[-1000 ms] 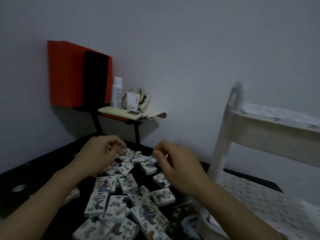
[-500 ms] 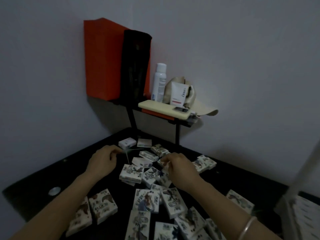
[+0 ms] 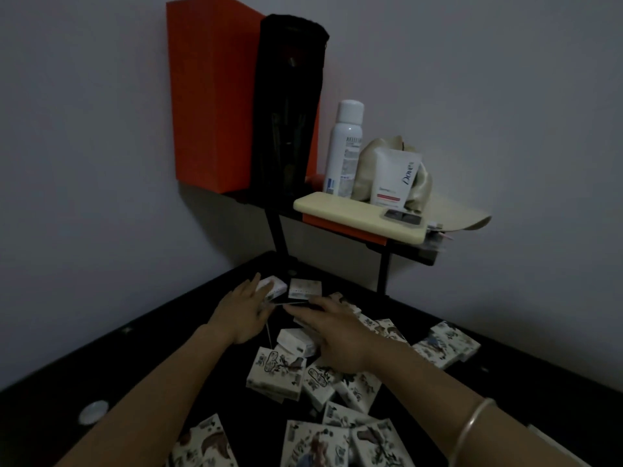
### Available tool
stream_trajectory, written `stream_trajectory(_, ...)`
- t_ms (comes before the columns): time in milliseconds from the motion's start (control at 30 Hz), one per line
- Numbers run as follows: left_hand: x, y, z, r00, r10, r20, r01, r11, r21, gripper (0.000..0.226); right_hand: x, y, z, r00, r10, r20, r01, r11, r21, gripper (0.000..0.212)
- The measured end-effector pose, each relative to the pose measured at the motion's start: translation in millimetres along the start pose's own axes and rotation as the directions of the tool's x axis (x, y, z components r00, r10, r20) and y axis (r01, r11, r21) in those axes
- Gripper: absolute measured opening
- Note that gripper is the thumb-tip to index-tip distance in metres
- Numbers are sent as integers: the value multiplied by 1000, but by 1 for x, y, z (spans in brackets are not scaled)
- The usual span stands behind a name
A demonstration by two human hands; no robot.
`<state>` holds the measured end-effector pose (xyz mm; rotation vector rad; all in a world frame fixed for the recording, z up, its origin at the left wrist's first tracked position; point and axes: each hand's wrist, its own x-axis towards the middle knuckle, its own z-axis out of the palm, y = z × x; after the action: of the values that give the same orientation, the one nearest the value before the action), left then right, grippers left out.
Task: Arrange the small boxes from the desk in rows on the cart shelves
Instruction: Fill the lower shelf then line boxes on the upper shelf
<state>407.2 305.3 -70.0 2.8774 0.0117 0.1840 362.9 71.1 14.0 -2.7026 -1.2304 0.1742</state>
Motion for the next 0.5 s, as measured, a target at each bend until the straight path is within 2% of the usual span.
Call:
stream_trajectory(67,1,-2,-1,999,-13,-45,7,990,-144,42,2,2,1,996,9,86,-8,1000,-11,81)
stream_trajectory(133,-1,-2,-8,996,-41,-74,16,951,-307,18,4,4,2,996,-3,86,4,1000,-14,74)
stream_trajectory(200,-7,-5,-15,992,-66,-109,23,934,-357,27,5,6,5,999,-27,20,28,999,-30,66)
stream_trajectory(300,-19,-10,-25,988,-118,-101,64,904,-424,19,1,7,6,988,-33,-148,32,999,-4,60)
stream_trajectory(400,-33,-8,-30,989,-146,-20,114,846,-522,50,-8,4,4,955,-10,-295,33,997,74,61)
stream_trajectory(500,-49,-2,-34,987,-148,-64,97,861,-500,69,-23,-6,-4,954,63,-292,10,970,243,62)
